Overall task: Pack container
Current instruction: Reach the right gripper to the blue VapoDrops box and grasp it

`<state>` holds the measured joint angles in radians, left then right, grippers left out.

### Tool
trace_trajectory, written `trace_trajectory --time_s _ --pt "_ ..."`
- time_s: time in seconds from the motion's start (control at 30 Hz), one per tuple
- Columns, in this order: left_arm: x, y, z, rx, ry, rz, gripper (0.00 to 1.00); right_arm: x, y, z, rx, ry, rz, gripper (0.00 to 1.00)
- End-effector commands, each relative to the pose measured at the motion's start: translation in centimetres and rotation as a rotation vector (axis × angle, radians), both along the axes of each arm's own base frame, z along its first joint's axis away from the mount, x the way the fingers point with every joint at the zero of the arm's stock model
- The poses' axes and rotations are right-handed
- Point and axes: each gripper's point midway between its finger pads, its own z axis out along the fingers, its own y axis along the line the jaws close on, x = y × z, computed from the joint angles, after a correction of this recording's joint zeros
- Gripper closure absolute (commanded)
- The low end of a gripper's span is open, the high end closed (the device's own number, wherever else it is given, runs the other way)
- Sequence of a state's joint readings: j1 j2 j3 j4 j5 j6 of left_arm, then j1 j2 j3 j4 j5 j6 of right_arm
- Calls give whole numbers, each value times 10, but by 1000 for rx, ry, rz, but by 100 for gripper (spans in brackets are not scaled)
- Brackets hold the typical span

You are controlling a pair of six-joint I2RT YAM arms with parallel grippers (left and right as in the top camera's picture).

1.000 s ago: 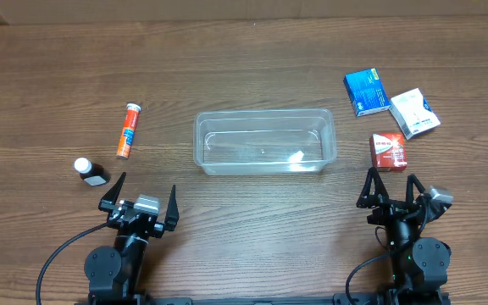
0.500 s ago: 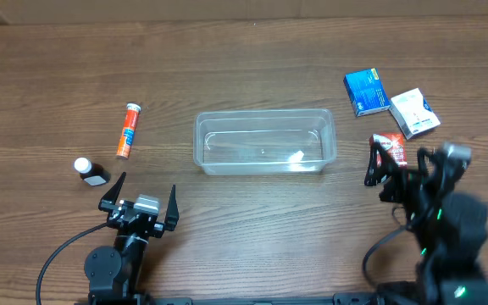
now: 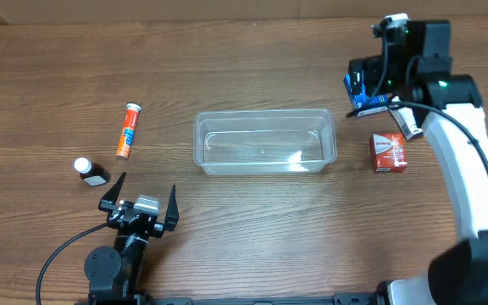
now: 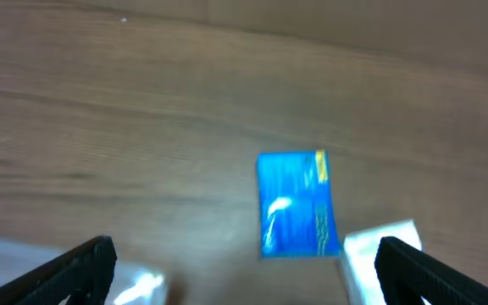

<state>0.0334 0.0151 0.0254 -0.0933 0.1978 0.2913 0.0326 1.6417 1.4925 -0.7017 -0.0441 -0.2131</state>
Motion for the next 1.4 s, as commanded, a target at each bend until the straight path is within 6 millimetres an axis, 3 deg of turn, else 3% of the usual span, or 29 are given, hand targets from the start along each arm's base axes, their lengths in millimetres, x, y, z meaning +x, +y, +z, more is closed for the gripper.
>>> trace_trajectory --time_s 0.0,0.27,0.63,0.77,0.93,1.03,1.07,1.27,1.37 --pt "0 0 0 -7 -5 1 0 25 -15 9 -56 -80 6 0" --pt "0 0 0 -7 -5 1 0 49 -42 -48 -46 -5 7 0" --pt "0 0 0 -7 -5 1 0 63 -28 -104 25 73 77 0" --pt "0 0 0 -7 -5 1 0 64 -32 -88 41 134 27 0" --pt "0 0 0 -7 -5 1 0 74 -37 -18 60 133 -32 0" --pt "0 0 0 -7 -5 1 0 80 -38 -5 58 120 -40 1" --pt "0 0 0 -7 -5 1 0 81 -39 -10 53 130 -45 1" --pt "0 0 0 -7 -5 1 0 78 -44 -85 41 314 -63 0" --pt "0 0 0 -7 -5 1 0 80 -44 -106 43 351 -63 0"
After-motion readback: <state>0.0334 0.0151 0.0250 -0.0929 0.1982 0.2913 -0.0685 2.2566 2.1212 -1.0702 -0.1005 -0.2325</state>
